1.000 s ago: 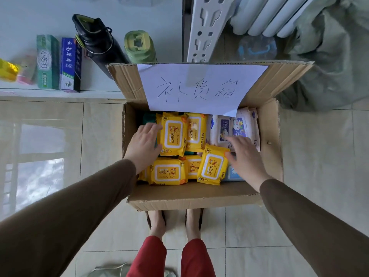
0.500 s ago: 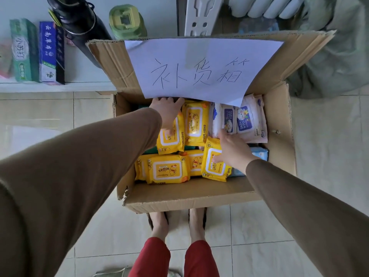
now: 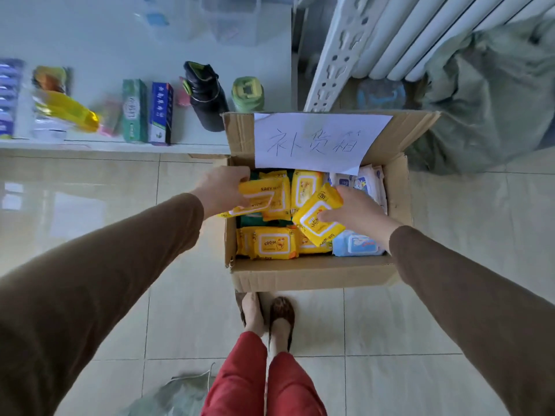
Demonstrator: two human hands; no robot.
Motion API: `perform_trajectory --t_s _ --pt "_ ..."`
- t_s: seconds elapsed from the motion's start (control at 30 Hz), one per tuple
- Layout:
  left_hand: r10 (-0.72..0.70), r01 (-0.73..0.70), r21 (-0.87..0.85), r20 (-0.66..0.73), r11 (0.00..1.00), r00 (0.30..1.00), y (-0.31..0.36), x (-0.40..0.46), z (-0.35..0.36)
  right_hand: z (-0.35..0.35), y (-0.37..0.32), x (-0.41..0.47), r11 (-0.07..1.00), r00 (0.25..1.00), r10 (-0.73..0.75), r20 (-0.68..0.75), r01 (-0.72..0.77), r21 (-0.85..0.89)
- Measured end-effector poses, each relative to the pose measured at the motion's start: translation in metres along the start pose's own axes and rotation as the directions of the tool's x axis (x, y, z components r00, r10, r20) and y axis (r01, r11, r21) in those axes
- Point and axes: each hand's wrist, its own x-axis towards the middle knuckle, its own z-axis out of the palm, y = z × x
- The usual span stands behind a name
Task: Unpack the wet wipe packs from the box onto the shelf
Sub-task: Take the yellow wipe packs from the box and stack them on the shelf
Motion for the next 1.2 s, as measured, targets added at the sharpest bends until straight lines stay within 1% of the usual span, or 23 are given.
perform_trajectory --t_s 0.07,0.13,0.23,0.3,0.37,0.43,0.57,0.67,0.77,0.9,1.07,1.2 --pt "-0.060 0.057 -0.061 -0.045 0.996 0.997 -0.008 -0.050 -0.044 -0.017 -0.043 -0.034 0.995 0.999 -0.022 0.026 0.020 0.095" --pt "-0.102 0.091 -0.135 -0.077 0.987 0.992 -0.024 -0.099 -0.088 -0.030 -0.084 -0.064 0.976 0.996 -0.080 0.036 0.071 0.205" --pt "-0.153 0.112 -0.259 -0.145 0.960 0.978 -0.055 -0.173 -0.154 -0.042 -0.154 -0.110 0.923 0.989 -0.149 0.011 0.135 0.361" --pt "-0.187 0.112 -0.315 -0.220 0.943 0.958 -0.076 -0.220 -0.198 -0.046 -0.210 -0.141 0.877 0.972 -0.231 -0.032 0.222 0.427" --pt "-0.228 0.129 -0.332 -0.278 0.935 0.933 -0.101 -0.265 -0.240 -0.043 -0.267 -0.163 0.826 0.954 -0.292 -0.073 0.290 0.484" --pt "-0.254 0.133 -0.339 -0.341 0.931 0.905 -0.131 -0.304 -0.281 -0.037 -0.329 -0.177 0.793 0.934 -0.343 -0.096 0.343 0.503" --pt "-0.252 0.092 -0.351 -0.443 0.932 0.860 -0.207 -0.363 -0.355 -0.012 -0.456 -0.190 0.719 0.893 -0.432 -0.125 0.425 0.550" --pt "-0.254 0.102 -0.307 -0.512 0.946 0.821 -0.266 -0.397 -0.412 0.007 -0.543 -0.194 0.684 0.870 -0.472 -0.144 0.465 0.563" --pt "-0.252 0.120 -0.263 -0.556 0.957 0.792 -0.319 -0.423 -0.468 0.022 -0.619 -0.193 0.635 0.842 -0.516 -0.159 0.500 0.589" --pt "-0.255 0.121 -0.253 -0.603 0.960 0.756 -0.383 -0.430 -0.534 0.032 -0.706 -0.181 0.604 0.807 -0.543 -0.233 0.568 0.560" --pt "-0.240 0.128 -0.220 -0.622 0.967 0.745 -0.455 -0.403 -0.605 0.034 -0.794 -0.134 0.587 0.782 -0.564 -0.267 0.607 0.536" --pt "-0.253 0.175 -0.185 -0.644 0.967 0.722 -0.517 -0.364 -0.664 0.034 -0.865 -0.075 0.578 0.768 -0.565 -0.301 0.629 0.521"
